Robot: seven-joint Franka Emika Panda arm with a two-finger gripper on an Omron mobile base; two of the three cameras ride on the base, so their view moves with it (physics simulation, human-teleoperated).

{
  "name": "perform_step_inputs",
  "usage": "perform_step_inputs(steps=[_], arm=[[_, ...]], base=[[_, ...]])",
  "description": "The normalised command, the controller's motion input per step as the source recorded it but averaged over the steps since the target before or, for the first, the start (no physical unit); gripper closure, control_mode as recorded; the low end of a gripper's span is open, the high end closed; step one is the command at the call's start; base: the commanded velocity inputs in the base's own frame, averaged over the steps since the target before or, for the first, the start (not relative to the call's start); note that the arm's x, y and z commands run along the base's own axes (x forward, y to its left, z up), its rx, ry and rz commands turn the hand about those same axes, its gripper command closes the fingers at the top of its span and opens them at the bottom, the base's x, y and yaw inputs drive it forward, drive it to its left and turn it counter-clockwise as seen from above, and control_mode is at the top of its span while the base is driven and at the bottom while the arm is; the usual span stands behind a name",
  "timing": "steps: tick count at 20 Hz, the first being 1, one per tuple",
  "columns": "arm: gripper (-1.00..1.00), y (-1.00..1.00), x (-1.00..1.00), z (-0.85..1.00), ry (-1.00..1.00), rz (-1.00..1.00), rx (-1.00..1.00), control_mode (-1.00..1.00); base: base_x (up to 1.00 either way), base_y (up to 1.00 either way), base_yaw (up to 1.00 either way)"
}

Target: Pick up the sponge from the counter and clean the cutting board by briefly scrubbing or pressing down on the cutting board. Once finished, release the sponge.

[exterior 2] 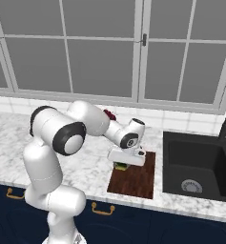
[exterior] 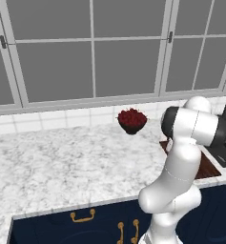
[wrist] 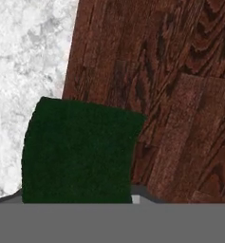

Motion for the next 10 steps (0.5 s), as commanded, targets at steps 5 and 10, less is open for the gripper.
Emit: perform_step_inputs(steps=[5,10], arm=[[1.00,0.11,0.08,-0.02,-0.07,-0.02,-0.03,-1.00],[1.00,-0.19,0.17,0.29,-0.01,-0.01,0.02,-1.00]], base=[[0.00,0.00,0.00],[0.00,0.00,0.00]])
